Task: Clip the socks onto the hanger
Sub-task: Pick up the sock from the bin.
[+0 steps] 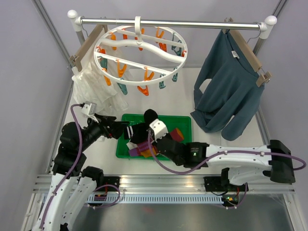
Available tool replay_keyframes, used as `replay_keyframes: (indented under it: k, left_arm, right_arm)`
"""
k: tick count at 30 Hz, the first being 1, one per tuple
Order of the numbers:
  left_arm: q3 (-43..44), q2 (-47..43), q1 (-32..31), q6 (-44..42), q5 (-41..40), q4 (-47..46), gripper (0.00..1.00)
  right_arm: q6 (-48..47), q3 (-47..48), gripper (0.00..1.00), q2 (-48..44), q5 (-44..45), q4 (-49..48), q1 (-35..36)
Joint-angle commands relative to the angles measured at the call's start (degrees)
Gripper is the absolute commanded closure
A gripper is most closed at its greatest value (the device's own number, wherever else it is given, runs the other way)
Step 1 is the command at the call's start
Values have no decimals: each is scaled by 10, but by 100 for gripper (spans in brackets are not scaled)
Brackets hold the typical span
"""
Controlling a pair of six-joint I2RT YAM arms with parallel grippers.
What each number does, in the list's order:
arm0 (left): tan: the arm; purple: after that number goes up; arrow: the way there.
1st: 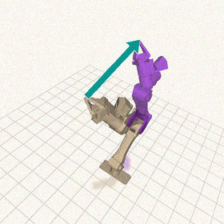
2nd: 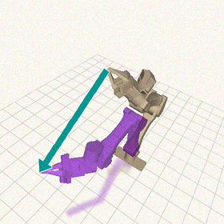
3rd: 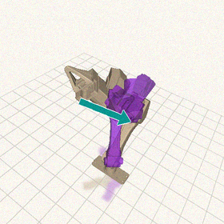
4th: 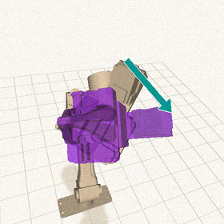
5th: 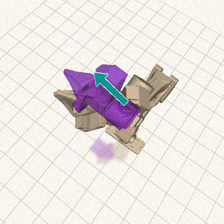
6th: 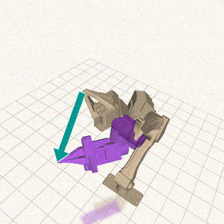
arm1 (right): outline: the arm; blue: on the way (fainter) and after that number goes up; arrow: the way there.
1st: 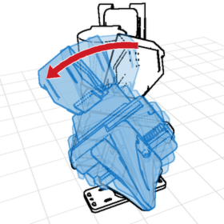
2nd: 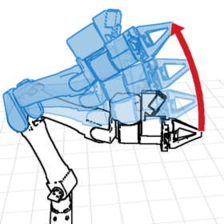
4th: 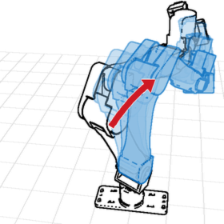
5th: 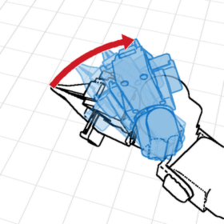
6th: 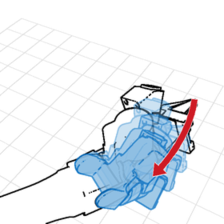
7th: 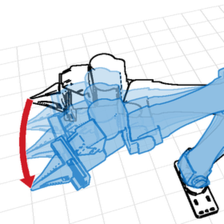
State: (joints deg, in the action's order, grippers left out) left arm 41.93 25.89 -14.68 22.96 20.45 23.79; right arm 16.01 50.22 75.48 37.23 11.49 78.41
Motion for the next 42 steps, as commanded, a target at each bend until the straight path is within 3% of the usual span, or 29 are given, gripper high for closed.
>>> replay_keyframes:
  k: [1,9,22,27,42]
  left_arm:
    - [-20,4,2,74,120,-162,5]
    - [-87,27,-25,54,230,-399,7]
    - [-58,148,-90,45,394,-527,19]
    - [-39,172,-141,11,396,-505,20]
    - [-10,195,-164,-4,472,-509,25]
  right_arm:
    - [-43,65,100,-64,10,76,-1]
    - [-85,185,100,-110,-84,226,-1]
    - [-127,343,100,-109,-218,351,-2]
    - [-142,371,100,-81,-283,388,-2]
    - [-179,455,100,-10,-356,463,-1]
